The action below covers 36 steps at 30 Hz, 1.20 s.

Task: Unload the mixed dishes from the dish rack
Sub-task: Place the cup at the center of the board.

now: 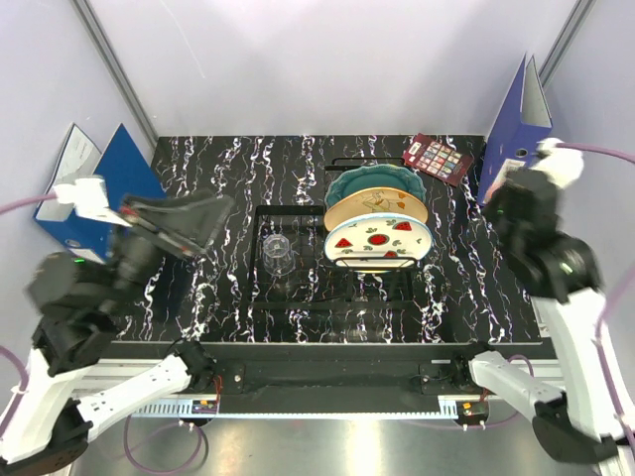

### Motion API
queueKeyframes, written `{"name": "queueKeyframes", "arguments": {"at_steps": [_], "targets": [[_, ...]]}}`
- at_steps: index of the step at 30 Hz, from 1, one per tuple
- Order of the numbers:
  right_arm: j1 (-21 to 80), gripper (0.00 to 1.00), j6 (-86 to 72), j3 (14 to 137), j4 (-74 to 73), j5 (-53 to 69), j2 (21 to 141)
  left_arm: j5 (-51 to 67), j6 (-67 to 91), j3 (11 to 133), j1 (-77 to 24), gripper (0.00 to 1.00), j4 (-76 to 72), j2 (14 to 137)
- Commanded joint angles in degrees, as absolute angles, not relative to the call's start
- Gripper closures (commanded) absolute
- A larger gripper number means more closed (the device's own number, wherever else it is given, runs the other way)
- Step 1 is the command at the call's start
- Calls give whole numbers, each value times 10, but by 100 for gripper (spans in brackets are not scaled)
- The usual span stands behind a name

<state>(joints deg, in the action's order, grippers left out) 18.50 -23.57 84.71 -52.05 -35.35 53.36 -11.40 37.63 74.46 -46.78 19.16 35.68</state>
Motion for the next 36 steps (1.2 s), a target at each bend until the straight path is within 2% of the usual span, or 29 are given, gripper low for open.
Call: {"name": "queueKeyframes", "arguments": {"at_steps": [1,5,8,12,15,23,36], "targets": [[164,100,-262,798,-551,-458,559,-185,388,679,-468,1,321,343],[16,100,-303,756,-520,-327,589,-201,379,663,-468,1,353,322],[4,100,-324,755,-503,-312,633,-210,368,658,-468,1,356,306],[-95,100,-352,771,-482,-237,728,-221,353,655,-468,1,356,301],[-127,100,-369,778,-455,-214,798,-216,352,650,-468,1,355,304],[-159,100,-363,801,-401,-217,919,-209,346,626,-468,1,353,313],[-184,100,-359,817,-357,-171,1029,-214,344,606,-468,1,351,339]]}}
